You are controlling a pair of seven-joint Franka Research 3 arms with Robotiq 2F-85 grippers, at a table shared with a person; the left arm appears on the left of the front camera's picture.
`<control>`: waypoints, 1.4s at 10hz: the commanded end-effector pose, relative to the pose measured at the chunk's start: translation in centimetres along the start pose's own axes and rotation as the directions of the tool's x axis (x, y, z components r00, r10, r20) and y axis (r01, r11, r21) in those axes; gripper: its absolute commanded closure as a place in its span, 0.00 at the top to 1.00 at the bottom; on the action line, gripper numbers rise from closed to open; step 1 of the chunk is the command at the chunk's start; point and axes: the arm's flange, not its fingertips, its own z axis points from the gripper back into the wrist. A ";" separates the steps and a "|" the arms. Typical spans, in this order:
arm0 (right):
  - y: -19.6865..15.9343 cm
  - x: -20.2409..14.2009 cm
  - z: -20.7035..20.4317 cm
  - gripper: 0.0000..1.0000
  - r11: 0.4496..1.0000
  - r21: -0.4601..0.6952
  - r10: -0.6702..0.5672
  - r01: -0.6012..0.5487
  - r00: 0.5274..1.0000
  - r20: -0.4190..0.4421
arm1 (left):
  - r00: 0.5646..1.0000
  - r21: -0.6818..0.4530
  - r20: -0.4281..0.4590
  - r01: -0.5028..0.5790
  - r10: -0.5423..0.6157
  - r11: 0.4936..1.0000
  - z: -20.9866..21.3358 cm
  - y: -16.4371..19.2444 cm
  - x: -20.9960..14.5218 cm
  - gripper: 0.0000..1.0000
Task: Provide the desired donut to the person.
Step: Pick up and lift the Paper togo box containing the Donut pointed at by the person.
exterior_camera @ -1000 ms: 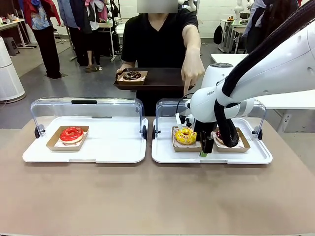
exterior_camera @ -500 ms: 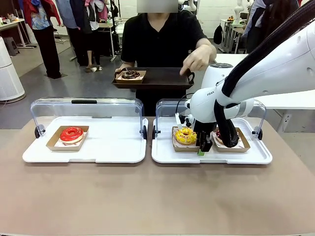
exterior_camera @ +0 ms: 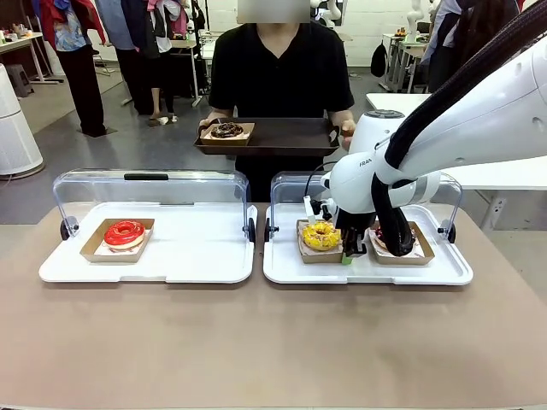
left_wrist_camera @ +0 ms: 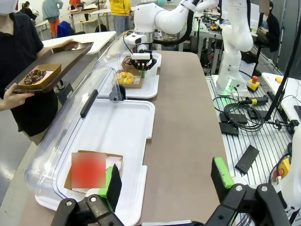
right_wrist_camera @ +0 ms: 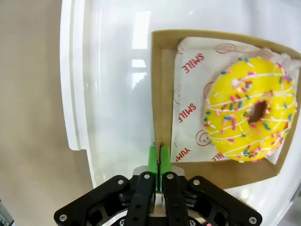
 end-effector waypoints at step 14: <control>11.9 12.3 25.6 0.00 0.993 0.093 -0.062 0.073 0.991 -0.119 | 1.000 0.009 0.007 0.013 -0.013 1.000 0.0 -0.1 0.0 1.00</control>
